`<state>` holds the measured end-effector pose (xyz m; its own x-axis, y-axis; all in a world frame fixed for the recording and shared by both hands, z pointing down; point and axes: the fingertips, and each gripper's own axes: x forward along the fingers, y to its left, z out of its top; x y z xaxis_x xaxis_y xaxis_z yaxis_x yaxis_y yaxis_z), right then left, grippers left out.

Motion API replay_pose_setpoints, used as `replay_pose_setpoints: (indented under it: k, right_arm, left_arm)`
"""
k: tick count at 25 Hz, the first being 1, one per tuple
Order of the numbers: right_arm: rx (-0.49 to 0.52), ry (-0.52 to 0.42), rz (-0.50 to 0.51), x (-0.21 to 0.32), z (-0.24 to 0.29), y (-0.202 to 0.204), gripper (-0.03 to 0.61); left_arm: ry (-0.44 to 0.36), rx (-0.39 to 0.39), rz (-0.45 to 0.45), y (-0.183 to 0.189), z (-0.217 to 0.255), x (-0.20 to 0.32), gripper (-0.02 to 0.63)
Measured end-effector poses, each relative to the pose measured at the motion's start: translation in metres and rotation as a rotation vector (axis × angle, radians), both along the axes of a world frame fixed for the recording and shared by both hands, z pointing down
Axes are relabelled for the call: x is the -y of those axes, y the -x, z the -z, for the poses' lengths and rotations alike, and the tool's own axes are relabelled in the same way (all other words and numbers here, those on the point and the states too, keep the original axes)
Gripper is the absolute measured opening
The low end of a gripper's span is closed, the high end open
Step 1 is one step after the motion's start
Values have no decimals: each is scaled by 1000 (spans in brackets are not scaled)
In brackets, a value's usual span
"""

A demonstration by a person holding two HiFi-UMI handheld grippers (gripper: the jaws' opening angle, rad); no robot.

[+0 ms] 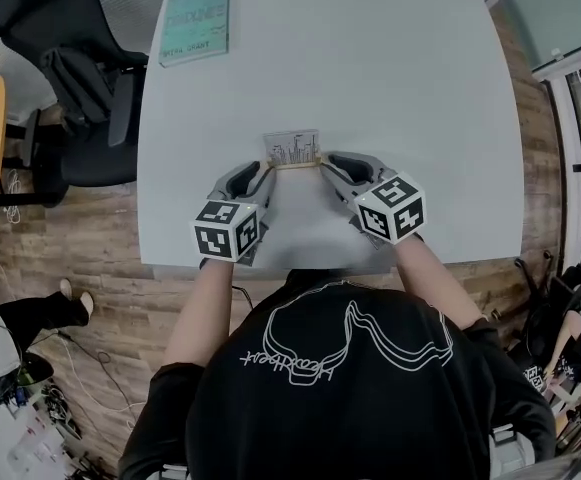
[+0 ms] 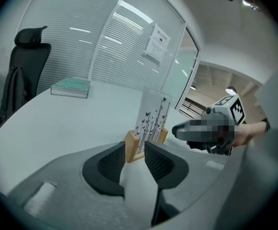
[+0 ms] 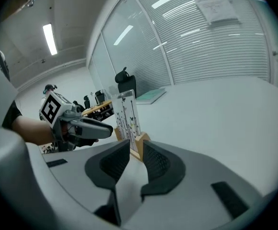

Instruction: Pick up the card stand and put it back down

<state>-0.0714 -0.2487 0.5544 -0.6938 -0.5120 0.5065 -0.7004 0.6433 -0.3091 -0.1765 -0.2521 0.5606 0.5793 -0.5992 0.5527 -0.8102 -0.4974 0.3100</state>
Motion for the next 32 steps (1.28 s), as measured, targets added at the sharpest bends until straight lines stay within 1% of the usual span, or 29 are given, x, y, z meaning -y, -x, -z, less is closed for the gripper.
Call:
replay_pose_setpoints:
  k: [3, 5, 7, 9, 12, 14, 17, 20, 23, 28, 32]
  right_arm:
    - [100, -12, -15, -14, 28, -6, 60]
    - [177, -9, -14, -30, 48, -11, 23]
    - [248, -4, -1, -50, 70, -15, 11]
    - [324, -5, 19, -73, 93, -18, 9]
    - [490, -14, 66, -111, 136, -20, 9]
    - [566, -35, 101, -136, 162, -23, 9]
    - [581, -86, 134, -170, 188, -28, 9]
    - [554, -145, 157, -205, 203, -35, 9]
    - [542, -185, 177, -236, 213, -42, 9]
    - [530, -246, 200, -267, 232, -48, 8]
    - [513, -291, 213, -283, 244, -52, 8]
  left_arm:
    - [-12, -66, 49, 3, 23, -14, 114]
    - [-23, -108, 55, 1, 43, -30, 114]
    - [-32, -156, 56, -2, 63, -51, 112]
    - [-40, -224, 59, -8, 86, -74, 110]
    - [-71, -330, 30, -28, 124, -111, 97]
    - [-112, -361, -16, -45, 151, -139, 80]
    - [-188, -365, -76, -66, 185, -179, 57]
    - [-234, -377, -83, -78, 210, -215, 36]
    - [-276, -383, -100, -87, 226, -246, 21]
    - [-320, -401, -135, -101, 245, -280, 18]
    - [-348, -379, -151, -108, 254, -296, 18]
